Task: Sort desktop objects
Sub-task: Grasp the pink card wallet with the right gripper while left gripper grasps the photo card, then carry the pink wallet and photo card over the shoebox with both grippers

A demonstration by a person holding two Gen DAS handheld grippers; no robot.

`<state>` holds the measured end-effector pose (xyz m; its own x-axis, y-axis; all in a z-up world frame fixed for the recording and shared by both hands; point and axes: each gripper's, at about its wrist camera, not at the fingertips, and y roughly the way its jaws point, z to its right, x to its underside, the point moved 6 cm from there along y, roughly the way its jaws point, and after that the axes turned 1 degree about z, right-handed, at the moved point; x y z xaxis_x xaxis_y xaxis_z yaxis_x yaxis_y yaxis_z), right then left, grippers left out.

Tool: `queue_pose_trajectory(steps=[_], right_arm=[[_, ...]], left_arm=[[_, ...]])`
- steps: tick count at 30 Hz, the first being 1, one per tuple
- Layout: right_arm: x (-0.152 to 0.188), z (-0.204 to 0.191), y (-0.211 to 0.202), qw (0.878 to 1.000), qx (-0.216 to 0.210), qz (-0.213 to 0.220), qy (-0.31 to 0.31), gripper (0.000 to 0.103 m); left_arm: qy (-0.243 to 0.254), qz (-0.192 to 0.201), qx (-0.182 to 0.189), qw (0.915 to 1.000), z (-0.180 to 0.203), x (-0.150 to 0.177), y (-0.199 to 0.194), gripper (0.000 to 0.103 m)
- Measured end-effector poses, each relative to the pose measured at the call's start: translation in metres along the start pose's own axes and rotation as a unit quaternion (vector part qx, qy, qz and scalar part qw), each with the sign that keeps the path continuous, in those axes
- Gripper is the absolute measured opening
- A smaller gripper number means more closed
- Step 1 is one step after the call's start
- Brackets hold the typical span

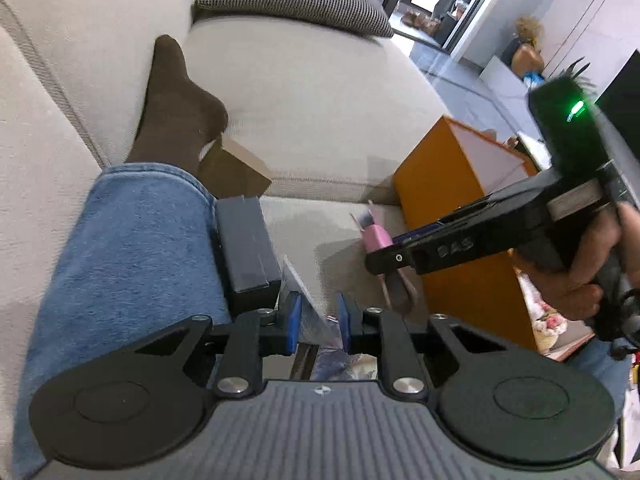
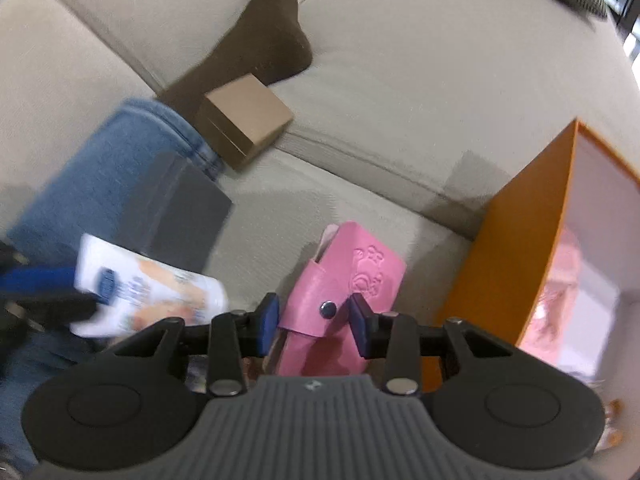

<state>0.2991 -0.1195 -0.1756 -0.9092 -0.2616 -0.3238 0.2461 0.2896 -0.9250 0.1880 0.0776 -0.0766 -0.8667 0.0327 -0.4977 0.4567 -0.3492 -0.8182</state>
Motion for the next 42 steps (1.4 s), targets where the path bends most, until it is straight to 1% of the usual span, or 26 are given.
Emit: queue_pose_trajectory(steps=[2, 4, 6, 8, 11, 16, 20, 23, 28, 29, 33, 35, 38, 42], right_arm=[[0.001, -0.005, -0.002, 0.999, -0.045, 0.008, 0.018, 0.040], [0.002, -0.013, -0.002, 0.996, -0.083, 0.015, 0.023, 0.040], [0.001, -0.021, 0.000, 0.995, -0.098, 0.022, 0.015, 0.040], [0.003, -0.023, 0.004, 0.996, -0.088, 0.021, 0.003, 0.041], [0.006, -0.018, 0.003, 0.996, -0.085, 0.015, 0.012, 0.041], [0.008, -0.010, -0.009, 0.999, -0.043, 0.010, 0.013, 0.041], [0.007, -0.006, -0.008, 1.000, -0.018, 0.002, 0.009, 0.031], [0.006, -0.002, -0.006, 1.000, -0.001, -0.004, 0.008, 0.028], [0.006, -0.002, 0.005, 1.000, 0.009, -0.009, 0.004, 0.028], [0.006, -0.001, 0.007, 1.000, 0.010, -0.009, 0.004, 0.027], [0.009, 0.001, 0.003, 1.000, 0.001, 0.007, 0.009, 0.025], [0.011, 0.000, 0.002, 1.000, 0.001, 0.012, 0.003, 0.024], [0.014, -0.002, -0.004, 1.000, -0.003, 0.026, -0.005, 0.024], [0.016, -0.004, -0.023, 0.998, -0.014, 0.058, -0.007, 0.024]], left_arm=[[-0.004, -0.005, -0.002, 1.0000, 0.002, 0.001, 0.007, 0.022], [-0.009, 0.003, 0.000, 1.0000, 0.003, -0.001, 0.007, 0.021], [-0.010, 0.005, -0.002, 0.9999, 0.001, -0.001, 0.007, 0.020], [-0.006, 0.005, -0.003, 1.0000, 0.002, 0.001, 0.007, 0.017], [-0.002, 0.004, -0.011, 0.9999, 0.002, 0.002, 0.007, 0.015], [-0.002, 0.002, -0.018, 0.9998, 0.002, 0.001, 0.008, 0.015], [-0.007, -0.005, -0.029, 0.9995, 0.000, -0.001, 0.012, 0.015], [-0.011, -0.006, -0.028, 0.9995, -0.001, -0.003, 0.014, 0.015], [-0.020, -0.006, -0.032, 0.9993, -0.004, -0.006, 0.021, 0.015], [-0.019, -0.005, -0.032, 0.9993, -0.004, -0.006, 0.022, 0.015], [-0.018, -0.003, -0.040, 0.9990, -0.004, -0.005, 0.025, 0.015], [-0.015, -0.002, -0.047, 0.9988, -0.003, -0.005, 0.023, 0.013], [-0.012, 0.010, -0.050, 0.9986, -0.002, -0.005, 0.014, 0.012], [-0.011, 0.038, -0.046, 0.9981, 0.005, -0.009, -0.009, 0.012]])
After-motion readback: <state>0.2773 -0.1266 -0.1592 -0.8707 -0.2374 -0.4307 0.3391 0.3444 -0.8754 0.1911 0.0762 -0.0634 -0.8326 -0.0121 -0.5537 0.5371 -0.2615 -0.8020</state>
